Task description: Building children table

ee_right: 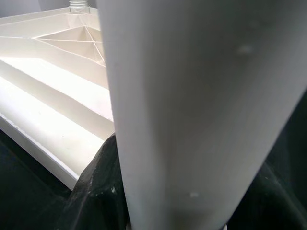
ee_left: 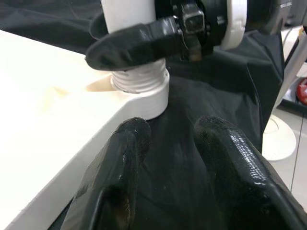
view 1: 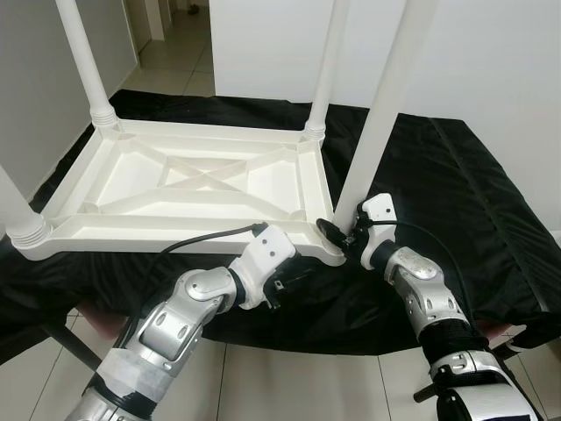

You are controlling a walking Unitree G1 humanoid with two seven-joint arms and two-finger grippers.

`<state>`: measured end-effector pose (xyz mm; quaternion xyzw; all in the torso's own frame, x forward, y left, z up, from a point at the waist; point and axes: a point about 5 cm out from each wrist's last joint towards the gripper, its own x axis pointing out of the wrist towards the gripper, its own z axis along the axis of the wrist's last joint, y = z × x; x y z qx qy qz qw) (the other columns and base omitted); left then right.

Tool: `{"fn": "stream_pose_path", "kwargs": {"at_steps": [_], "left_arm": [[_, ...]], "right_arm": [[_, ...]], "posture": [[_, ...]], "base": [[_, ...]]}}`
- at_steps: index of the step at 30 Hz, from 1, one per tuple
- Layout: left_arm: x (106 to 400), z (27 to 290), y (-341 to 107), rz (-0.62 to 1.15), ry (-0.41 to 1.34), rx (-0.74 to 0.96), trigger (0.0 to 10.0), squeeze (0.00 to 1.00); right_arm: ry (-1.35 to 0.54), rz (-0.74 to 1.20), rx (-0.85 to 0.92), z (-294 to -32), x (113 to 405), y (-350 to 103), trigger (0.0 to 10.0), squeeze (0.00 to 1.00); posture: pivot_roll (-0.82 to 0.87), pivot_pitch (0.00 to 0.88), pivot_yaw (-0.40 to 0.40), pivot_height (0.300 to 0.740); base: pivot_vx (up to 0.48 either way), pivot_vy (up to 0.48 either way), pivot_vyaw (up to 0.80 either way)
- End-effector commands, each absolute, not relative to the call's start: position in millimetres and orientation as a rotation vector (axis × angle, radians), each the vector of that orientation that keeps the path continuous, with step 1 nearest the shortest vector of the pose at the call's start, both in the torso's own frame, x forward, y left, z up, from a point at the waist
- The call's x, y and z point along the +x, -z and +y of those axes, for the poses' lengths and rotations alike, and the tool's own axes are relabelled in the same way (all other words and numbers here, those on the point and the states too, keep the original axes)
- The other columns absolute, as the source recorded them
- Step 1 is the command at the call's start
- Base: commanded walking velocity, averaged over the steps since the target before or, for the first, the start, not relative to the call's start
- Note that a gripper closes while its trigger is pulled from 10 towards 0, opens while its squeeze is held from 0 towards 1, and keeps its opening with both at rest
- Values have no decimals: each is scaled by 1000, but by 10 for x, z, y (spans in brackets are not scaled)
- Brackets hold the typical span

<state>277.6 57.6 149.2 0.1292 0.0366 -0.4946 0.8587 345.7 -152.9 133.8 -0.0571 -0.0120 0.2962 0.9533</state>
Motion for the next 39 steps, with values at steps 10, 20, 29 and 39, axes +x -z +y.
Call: {"fn": "stream_pose_path", "kwargs": {"at_steps": [10,20,29,39], "left_arm": [[2836,632,-1452,51,937,292,10000,0],[2826,635,-1443,41,937,296,10000,0],[2817,631,-1439,35,948,291,10000,0],[2824,616,-1451,22,950,287,10000,0]], "right_arm": [[-555,-10,-50,-1519,3427,-1258,10000,0],[-379,-44,-13,-1391,3358,-1294,10000,0],[-99,-11,110,-1220,3231,-1229,10000,0],[19,-46,136,-1054,3170,-1311,10000,0]], "posture": [[42,26,-44,740],[36,34,-39,740],[34,25,-40,740],[29,8,-43,740]], "base": [[0,0,0],[0,0,0],[0,0,0],[0,0,0]]}}
